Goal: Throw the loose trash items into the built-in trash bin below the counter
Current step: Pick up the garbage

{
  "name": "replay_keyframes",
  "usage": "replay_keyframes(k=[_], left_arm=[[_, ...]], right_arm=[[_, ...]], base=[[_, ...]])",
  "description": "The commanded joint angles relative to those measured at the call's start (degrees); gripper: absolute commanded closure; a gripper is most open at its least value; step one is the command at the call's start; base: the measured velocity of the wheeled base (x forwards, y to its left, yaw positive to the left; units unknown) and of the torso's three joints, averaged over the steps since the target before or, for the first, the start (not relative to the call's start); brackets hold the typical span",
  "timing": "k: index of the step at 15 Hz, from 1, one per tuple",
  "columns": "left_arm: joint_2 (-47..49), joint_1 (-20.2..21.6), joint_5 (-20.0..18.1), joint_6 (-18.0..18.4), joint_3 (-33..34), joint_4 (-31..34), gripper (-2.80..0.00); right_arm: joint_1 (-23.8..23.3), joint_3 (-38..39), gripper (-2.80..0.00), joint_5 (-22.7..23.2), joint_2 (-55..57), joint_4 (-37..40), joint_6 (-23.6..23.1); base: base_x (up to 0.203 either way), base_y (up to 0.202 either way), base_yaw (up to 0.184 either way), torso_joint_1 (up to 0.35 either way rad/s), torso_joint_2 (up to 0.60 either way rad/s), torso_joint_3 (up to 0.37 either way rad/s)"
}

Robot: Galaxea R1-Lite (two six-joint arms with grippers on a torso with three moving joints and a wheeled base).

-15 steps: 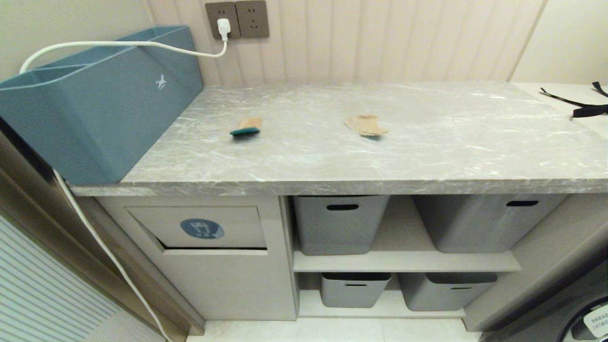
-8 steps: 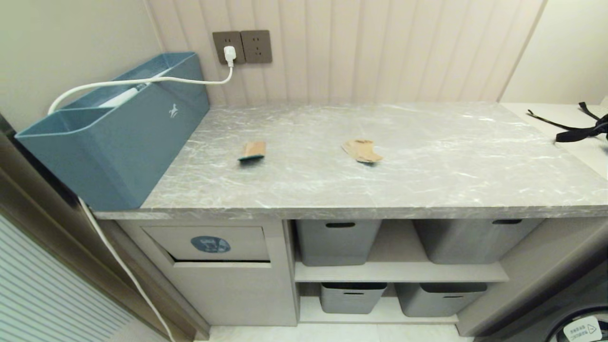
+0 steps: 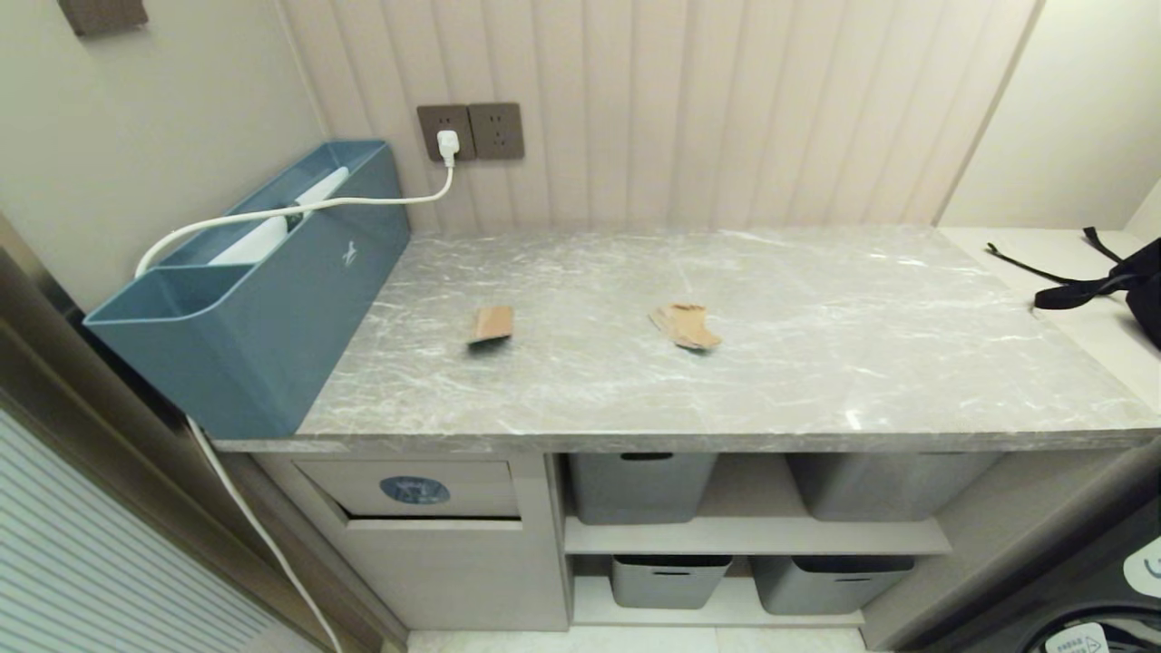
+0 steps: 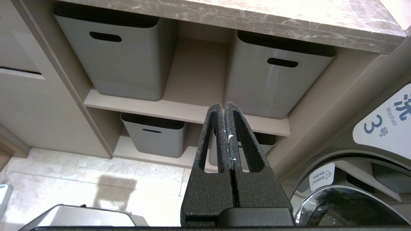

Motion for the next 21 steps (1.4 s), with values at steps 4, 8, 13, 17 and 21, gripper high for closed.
replay_keyframes(k=[4,8,13,17,21], left_arm=[[16.3,0.0,-8.0,2.1,-13.4,-0.9,0.0],[41.9,0.0,-20.3,5.6,-25.6,-6.0,0.0],[70.5,-3.8,-24.0,10.5,-36.8,-16.1,0.0],[90.0,-7.8,-22.6,13.2,-41.2,-26.2,-2.8],[108.8,-8.6,-22.3,21.4,-50.0,-39.2,-2.8]], right_arm=[[0.0,0.0,0.0,0.1,0.0,-0.1,0.0],[0.0,-0.1,0.0,0.1,-0.1,-0.1,0.1],[0.0,-0.1,0.0,0.1,-0.1,-0.1,0.2],[0.0,-0.1,0.0,0.1,0.0,-0.1,0.2],[0.0,-0.1,0.0,0.1,0.0,-0.1,0.2]], base=[[0.0,0.0,0.0,0.014,-0.03,-0.014],[0.0,0.0,0.0,0.0,0.0,0.0],[0.0,0.0,0.0,0.006,0.0,0.0],[0.0,0.0,0.0,0.0,0.0,0.0],[0.0,0.0,0.0,0.0,0.0,0.0]])
